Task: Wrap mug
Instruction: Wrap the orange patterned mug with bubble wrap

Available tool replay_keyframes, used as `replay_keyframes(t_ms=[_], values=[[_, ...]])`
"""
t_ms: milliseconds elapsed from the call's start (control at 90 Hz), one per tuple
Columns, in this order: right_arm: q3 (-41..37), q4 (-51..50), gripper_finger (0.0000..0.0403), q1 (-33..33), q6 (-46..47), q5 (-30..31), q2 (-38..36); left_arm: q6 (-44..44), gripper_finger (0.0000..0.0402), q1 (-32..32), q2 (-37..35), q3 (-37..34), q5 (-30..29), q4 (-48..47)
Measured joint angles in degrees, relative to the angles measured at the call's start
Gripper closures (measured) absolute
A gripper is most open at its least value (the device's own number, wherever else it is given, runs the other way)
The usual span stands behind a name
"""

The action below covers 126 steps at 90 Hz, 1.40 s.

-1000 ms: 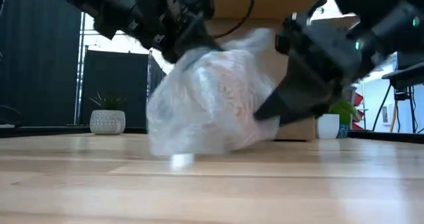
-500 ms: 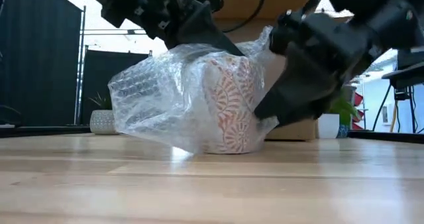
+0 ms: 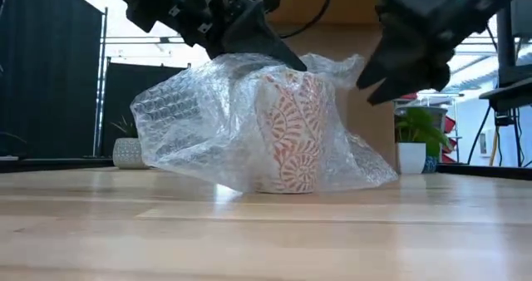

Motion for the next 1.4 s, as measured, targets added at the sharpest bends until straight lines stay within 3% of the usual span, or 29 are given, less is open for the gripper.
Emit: replay_keyframes(t_ms=[233, 533, 622, 711, 833, 922, 1100, 1400], values=[[0.0, 20.9, 0.0119, -0.7, -13.3, -2.9, 0.9, 0.3, 0.0402, 0.0, 0.0, 0.0, 0.0, 0.0], [2.3, 21.7, 0.0119, -1.5, -10.1, -5.3, 8.7, 0.5, 0.0402, 0.0, 0.0, 0.0, 0.0, 0.0], [7.9, 16.7, 0.0120, -1.4, -12.9, -6.0, 12.3, 0.5, 0.0402, 0.0, 0.0, 0.0, 0.0, -0.1], [15.7, 5.6, 0.0122, -1.7, -13.6, -6.4, 15.9, 0.4, 0.0402, 0.0, 0.0, 0.0, 0.0, -0.2], [26.0, -12.6, 0.0124, -2.7, -8.9, -7.1, 21.7, 0.4, 0.0402, 0.0, 0.0, 0.0, 0.0, -0.2], [31.4, -20.2, 0.0124, -3.6, -6.5, -10.1, 25.8, 0.4, 0.0402, 0.0, 0.0, 0.0, 0.0, -0.3], [34.9, -21.3, 0.0124, -4.5, -6.8, -14.5, 31.8, 0.1, 0.0401, -0.1, -0.1, -0.1, 0.0, -1.8], [34.9, -18.6, 0.0124, -4.4, -7.7, -15.5, 32.0, 0.2, 0.0402, -1.2, -6.9, -0.2, -1.0, -9.7]])
